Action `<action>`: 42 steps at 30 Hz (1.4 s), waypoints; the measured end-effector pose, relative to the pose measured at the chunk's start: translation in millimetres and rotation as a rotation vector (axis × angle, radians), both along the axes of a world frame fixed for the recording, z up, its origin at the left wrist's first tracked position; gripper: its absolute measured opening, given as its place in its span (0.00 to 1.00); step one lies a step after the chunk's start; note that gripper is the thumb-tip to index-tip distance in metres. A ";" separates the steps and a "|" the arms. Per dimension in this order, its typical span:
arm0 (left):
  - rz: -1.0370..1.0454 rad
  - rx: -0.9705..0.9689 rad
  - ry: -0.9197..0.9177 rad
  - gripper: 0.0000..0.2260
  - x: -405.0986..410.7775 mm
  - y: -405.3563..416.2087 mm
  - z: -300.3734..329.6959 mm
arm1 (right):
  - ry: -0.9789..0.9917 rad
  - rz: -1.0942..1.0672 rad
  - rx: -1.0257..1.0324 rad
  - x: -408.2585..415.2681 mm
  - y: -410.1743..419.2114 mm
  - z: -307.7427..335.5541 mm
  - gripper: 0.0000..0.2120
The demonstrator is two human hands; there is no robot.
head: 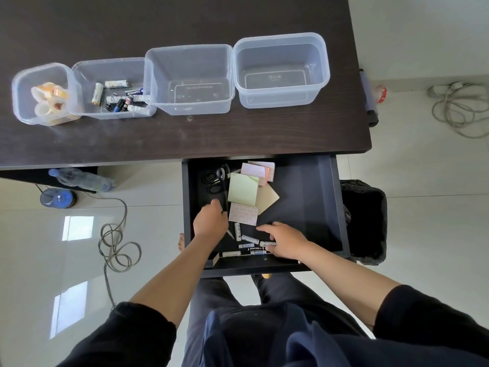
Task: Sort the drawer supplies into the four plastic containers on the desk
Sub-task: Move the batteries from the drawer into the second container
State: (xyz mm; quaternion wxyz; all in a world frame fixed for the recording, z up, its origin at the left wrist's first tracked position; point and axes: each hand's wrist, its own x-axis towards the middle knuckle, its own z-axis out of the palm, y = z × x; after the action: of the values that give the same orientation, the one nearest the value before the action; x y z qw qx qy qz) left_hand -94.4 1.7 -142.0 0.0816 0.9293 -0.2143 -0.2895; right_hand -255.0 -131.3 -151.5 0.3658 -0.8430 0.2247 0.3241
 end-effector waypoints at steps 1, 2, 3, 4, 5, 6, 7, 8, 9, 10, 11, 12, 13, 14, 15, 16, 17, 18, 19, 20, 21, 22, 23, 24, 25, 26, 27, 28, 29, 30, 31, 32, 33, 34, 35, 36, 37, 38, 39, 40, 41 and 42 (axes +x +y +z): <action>-0.010 -0.023 0.023 0.05 -4.2 1.3 -1.2 | -0.002 0.011 -0.002 0.4 0.4 -0.3 0.29; -0.020 -0.057 0.043 0.05 -9.5 4.0 -2.4 | -0.001 0.022 -0.004 1.1 0.7 -0.8 0.29; -0.037 -0.091 0.063 0.05 -15.4 7.4 -3.7 | 0.002 0.035 -0.007 1.8 0.9 -1.1 0.29; -0.067 -0.119 0.088 0.06 -20.9 11.4 -6.3 | 0.007 0.051 -0.011 2.7 1.1 -1.7 0.30; -0.112 -0.137 0.120 0.09 -25.4 15.5 -9.2 | 0.012 0.071 -0.017 3.4 1.5 -2.0 0.30; -0.165 -0.138 0.162 0.13 -28.5 19.3 -12.5 | 0.018 0.093 -0.025 4.0 1.9 -2.5 0.30; -0.210 -0.123 0.197 0.17 -29.9 22.0 -14.6 | 0.022 0.117 -0.034 4.6 2.6 -2.9 0.31; -0.243 -0.105 0.214 0.19 -29.6 23.6 -15.8 | 0.025 0.137 -0.043 5.0 3.3 -3.1 0.31; -0.271 -0.090 0.217 0.20 -28.5 23.7 -16.1 | 0.026 0.154 -0.052 5.6 4.2 -3.1 0.32; -0.302 -0.081 0.213 0.20 -27.1 23.7 -16.6 | 0.023 0.169 -0.062 6.2 5.1 -3.3 0.32; -0.339 -0.070 0.212 0.19 -26.1 23.6 -17.0 | 0.017 0.180 -0.069 6.8 6.3 -3.5 0.31; -0.382 -0.058 0.214 0.18 -25.6 23.5 -17.4 | 0.012 0.186 -0.071 7.5 7.4 -4.1 0.30; -0.422 -0.045 0.223 0.16 -25.7 23.5 -17.4 | 0.009 0.189 -0.067 8.5 8.6 -4.6 0.29; -0.455 -0.034 0.236 0.15 -26.3 23.5 -17.6 | 0.011 0.190 -0.058 9.6 9.9 -5.2 0.27; -0.477 -0.017 0.253 0.14 -27.2 23.2 -17.4 | 0.019 0.188 -0.043 10.7 11.1 -5.9 0.26; -0.489 0.002 0.274 0.14 -28.9 22.5 -17.1 | 0.029 0.180 -0.026 11.5 12.8 -7.1 0.24; -0.487 0.023 0.300 0.15 -30.9 21.7 -16.4 | 0.040 0.163 -0.006 12.1 14.9 -8.3 0.23; -0.476 0.043 0.331 0.16 -32.7 20.6 -15.2 | 0.051 0.141 0.015 12.6 17.1 -9.4 0.22; -0.465 0.065 0.364 0.17 -34.4 20.1 -14.7 | 0.064 0.120 0.038 13.2 19.7 -10.1 0.20; -0.462 0.089 0.392 0.17 -35.9 20.2 -15.2 | 0.073 0.101 0.059 13.6 22.0 -11.2 0.19; -0.464 0.113 0.412 0.16 -36.9 20.4 -16.3 | 0.079 0.084 0.076 13.6 23.7 -12.1 0.18; -0.465 0.134 0.425 0.15 -37.0 20.4 -17.1 | 0.083 0.068 0.087 14.0 24.8 -12.7 0.18; -0.461 0.150 0.434 0.13 -36.7 20.4 -17.9 | 0.088 0.057 0.093 15.0 25.3 -12.3 0.18; -0.452 0.164 0.446 0.12 -36.3 20.1 -17.8 | 0.096 0.049 0.097 16.1 25.9 -11.7 0.18; -0.442 0.177 0.457 0.12 -35.8 19.5 -17.0 | 0.109 0.044 0.097 17.4 27.0 -11.2 0.18; -0.438 0.189 0.466 0.11 -35.5 18.5 -16.0 | 0.123 0.048 0.086 18.6 28.8 -11.0 0.18; -0.441 0.198 0.474 0.12 -35.4 17.7 -14.9 | 0.140 0.064 0.060 19.7 30.8 -10.5 0.17; -0.453 0.208 0.483 0.12 -35.9 16.7 -14.0 | 0.157 0.091 0.031 20.8 32.6 -10.2 0.17; -0.473 0.220 0.494 0.13 -36.7 16.0 -13.2 | 0.172 0.119 0.010 21.7 34.0 -9.8 0.15; -0.492 0.233 0.505 0.13 -37.6 15.4 -12.4 | 0.176 0.131 0.008 21.9 34.6 -10.2 0.14; -0.502 0.243 0.517 0.13 -38.0 15.1 -11.5 | 0.171 0.122 0.028 21.7 34.5 -10.4 0.13; -0.501 0.248 0.529 0.13 -37.9 14.8 -10.3 | 0.156 0.097 0.060 21.3 33.9 -10.9 0.12; -0.495 0.247 0.539 0.12 -37.4 14.9 -9.2 | 0.142 0.074 0.092 20.6 33.1 -11.1 0.11; -0.486 0.239 0.548 0.11 -36.7 15.1 -7.8 | 0.131 0.059 0.114 19.9 32.5 -11.4 0.11; -0.478 0.226 0.557 0.10 -36.0 15.4 -6.3 | 0.126 0.049 0.127 19.4 31.7 -11.6 0.11; -0.471 0.212 0.564 0.10 -35.5 16.0 -4.9 | 0.127 0.041 0.137 19.1 30.9 -12.3 0.11; -0.464 0.199 0.572 0.10 -35.4 16.7 -3.6 | 0.135 0.035 0.150 19.0 30.1 -11.7 0.11; -0.458 0.189 0.577 0.10 -35.6 17.0 -2.2 | 0.145 0.035 0.168 19.4 29.4 -11.0 0.12; -0.454 0.181 0.579 0.10 -35.9 17.2 -1.0 | 0.157 0.040 0.190 19.9 29.0 -9.7 0.13; -0.451 0.177 0.580 0.09 -36.3 16.9 -0.2 | 0.172 0.046 0.210 20.1 29.0 -9.2 0.13; -0.449 0.174 0.580 0.09 -36.4 16.6 0.7 | 0.194 0.057 0.219 20.6 29.2 -8.2 0.14; -0.446 0.172 0.579 0.09 -36.5 16.2 1.6 | 0.218 0.071 0.217 21.1 30.0 -7.9 0.14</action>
State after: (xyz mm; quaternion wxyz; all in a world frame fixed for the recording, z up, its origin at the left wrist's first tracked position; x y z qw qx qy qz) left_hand -130.9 17.9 -140.4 -0.0048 0.7428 -0.3544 -0.5679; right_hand -233.9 -101.3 -159.4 0.4165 -0.7657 0.1967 0.4489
